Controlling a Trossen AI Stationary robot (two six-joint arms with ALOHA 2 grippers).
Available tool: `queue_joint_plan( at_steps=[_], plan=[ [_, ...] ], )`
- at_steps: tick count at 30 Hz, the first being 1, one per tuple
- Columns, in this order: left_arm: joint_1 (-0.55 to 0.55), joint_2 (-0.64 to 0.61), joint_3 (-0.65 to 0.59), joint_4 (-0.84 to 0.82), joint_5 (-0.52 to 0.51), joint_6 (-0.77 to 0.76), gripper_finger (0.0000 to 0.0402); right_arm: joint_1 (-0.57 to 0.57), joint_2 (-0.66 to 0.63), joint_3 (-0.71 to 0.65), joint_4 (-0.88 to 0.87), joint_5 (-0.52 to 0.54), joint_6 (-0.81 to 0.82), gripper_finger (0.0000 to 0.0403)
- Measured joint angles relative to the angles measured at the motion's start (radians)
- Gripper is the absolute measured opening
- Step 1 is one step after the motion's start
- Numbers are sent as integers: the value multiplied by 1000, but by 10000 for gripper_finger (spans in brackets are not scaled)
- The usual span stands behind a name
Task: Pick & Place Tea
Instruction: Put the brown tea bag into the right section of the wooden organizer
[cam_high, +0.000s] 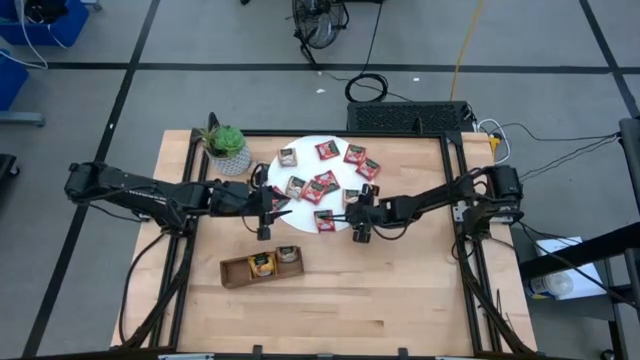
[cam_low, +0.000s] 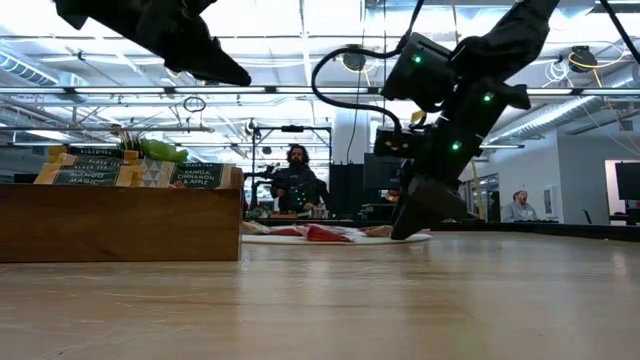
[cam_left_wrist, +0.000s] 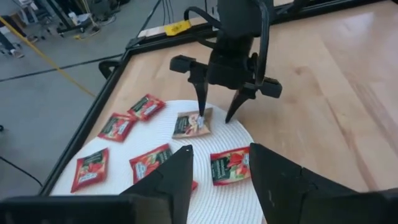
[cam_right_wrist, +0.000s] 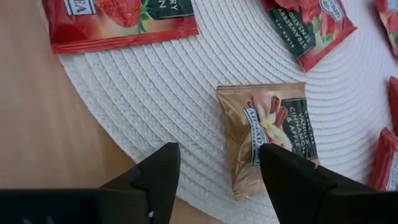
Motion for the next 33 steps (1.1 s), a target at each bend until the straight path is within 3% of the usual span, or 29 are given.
queue_joint_plan(
  at_steps=[20,26,33],
  plan=[
    [-1,0,0,-29,8,-5,166,-83,-29,20,-46,-5,-61,175],
    [-1,0,0,-37,9,-17,166,-122,-17,20,-43,-123,-54,169],
    [-1,0,0,-38,9,-19,166,-128,12,23,-35,-128,-45,140]
  ],
)
